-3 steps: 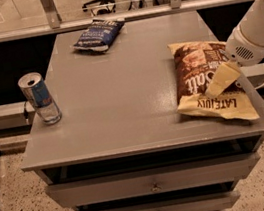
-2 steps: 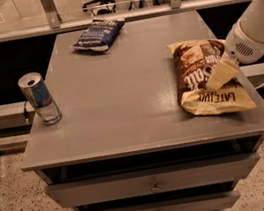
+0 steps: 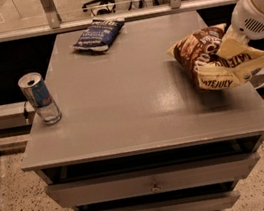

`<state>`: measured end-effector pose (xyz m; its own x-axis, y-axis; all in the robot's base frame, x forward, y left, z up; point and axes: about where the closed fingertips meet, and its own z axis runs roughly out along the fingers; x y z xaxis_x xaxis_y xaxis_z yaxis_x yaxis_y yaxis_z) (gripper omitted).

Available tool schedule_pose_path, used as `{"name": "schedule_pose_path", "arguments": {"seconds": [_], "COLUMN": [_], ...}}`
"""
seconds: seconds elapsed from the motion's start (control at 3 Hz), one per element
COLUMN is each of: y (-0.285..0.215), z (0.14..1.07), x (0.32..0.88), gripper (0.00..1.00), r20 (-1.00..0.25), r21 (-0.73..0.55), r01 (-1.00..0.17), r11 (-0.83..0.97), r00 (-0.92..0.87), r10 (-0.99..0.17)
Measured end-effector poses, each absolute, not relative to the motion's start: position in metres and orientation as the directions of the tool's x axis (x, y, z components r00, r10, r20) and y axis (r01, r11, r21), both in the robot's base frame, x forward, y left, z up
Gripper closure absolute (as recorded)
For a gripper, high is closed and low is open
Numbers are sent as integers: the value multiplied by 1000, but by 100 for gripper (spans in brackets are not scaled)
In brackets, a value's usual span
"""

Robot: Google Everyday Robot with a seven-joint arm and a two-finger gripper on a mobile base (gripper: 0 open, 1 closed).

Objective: Move brown chip bag near blue chip bag

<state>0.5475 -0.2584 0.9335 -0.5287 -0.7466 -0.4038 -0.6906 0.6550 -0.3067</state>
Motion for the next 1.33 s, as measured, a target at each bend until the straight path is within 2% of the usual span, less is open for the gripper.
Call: {"name": "schedule_pose_path", "arguments": {"seconds": [0.67,1.33], "y": [-253,-244], "z": [940,967], "x": [567,677], "gripper": [100,100], "r20": [-442,-577], "r21": [-320,-411], "r01": [-657,-494], "r11": [682,766], "r00": [-534,-510], "r10": [-721,-639]}}
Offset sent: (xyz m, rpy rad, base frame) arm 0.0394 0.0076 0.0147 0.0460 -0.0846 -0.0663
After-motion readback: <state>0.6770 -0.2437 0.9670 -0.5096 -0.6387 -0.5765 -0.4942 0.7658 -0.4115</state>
